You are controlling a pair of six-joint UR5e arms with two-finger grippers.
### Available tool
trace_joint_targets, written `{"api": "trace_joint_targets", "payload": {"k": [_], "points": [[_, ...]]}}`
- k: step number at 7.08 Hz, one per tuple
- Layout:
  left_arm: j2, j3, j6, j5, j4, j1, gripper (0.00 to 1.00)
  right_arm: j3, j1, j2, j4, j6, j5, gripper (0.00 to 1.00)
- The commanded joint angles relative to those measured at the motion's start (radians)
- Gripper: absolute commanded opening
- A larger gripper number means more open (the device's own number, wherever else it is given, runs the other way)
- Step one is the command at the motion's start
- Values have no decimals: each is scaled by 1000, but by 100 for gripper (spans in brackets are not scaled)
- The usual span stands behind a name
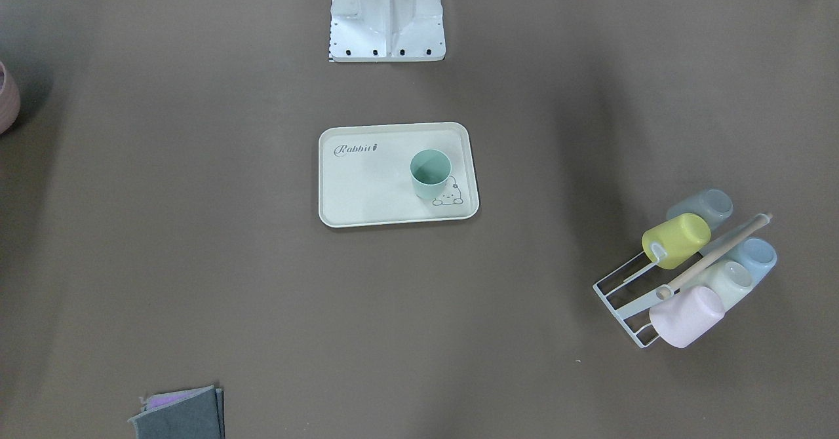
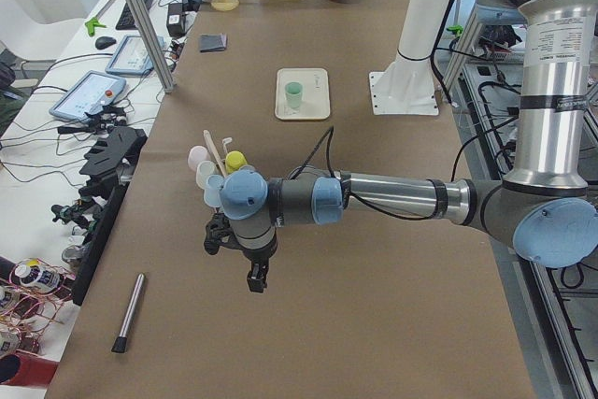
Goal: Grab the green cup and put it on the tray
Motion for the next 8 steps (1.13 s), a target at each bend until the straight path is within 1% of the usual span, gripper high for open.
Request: {"api": "trace_joint_targets", "payload": {"k": [1, 8], "points": [[-2, -3, -4, 0, -3, -1, 99, 0, 0, 0, 0, -2, 0, 100], [-21, 0, -5, -2, -5, 1, 99, 0, 0, 2, 0, -2, 0, 100]]}}
